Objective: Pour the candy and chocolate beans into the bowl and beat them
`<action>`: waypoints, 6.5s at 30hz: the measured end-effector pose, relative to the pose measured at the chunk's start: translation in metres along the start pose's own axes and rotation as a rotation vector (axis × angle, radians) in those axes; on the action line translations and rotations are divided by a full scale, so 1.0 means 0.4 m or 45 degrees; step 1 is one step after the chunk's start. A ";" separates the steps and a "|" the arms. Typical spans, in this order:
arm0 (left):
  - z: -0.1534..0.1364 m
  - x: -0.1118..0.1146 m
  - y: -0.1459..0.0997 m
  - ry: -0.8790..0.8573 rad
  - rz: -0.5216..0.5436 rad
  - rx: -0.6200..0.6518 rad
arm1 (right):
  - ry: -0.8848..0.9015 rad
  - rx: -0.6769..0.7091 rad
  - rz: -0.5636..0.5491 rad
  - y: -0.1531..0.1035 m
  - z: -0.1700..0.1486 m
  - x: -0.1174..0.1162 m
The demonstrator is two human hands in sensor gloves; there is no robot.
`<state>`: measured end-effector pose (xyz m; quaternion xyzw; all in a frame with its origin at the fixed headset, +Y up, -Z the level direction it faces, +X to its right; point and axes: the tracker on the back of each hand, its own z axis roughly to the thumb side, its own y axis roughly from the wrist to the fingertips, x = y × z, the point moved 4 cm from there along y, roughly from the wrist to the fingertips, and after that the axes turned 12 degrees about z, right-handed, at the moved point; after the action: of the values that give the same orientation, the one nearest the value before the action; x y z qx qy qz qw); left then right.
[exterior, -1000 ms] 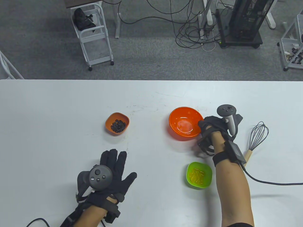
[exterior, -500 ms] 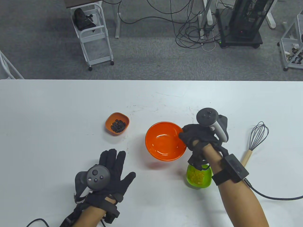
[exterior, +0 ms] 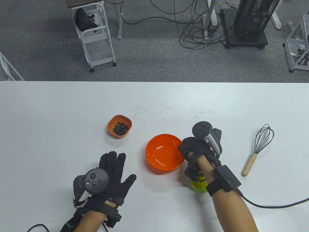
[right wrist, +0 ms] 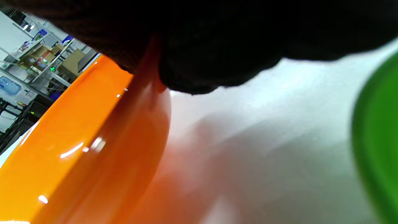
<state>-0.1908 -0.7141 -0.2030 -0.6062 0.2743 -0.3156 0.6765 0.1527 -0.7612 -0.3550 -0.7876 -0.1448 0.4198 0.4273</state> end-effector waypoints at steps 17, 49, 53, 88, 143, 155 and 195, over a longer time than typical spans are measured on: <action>0.006 0.006 0.002 0.021 -0.016 0.012 | -0.014 -0.063 0.049 0.021 -0.023 0.008; 0.057 0.095 -0.024 0.107 -0.167 0.074 | -0.524 0.405 -0.257 -0.401 -0.017 -0.171; 0.011 0.058 0.035 0.121 -0.091 -0.038 | -0.540 0.399 -0.228 -0.396 -0.023 -0.174; -0.334 -0.012 0.486 0.102 0.129 -0.905 | -0.255 0.395 -0.176 -0.375 -0.084 -0.108; 0.208 0.147 0.397 0.583 0.166 -0.110 | -0.241 0.467 -0.153 -0.400 -0.079 -0.118; 0.192 0.150 0.379 0.558 0.195 -0.069 | -0.241 0.461 -0.149 -0.399 -0.078 -0.118; -0.160 -0.016 0.442 0.401 0.165 -0.662 | -0.264 0.449 -0.129 -0.395 -0.075 -0.124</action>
<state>-0.2264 -0.7391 -0.3859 -0.6838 0.4855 -0.2812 0.4665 0.1668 -0.7132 -0.1944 -0.6448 -0.1516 0.4954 0.5619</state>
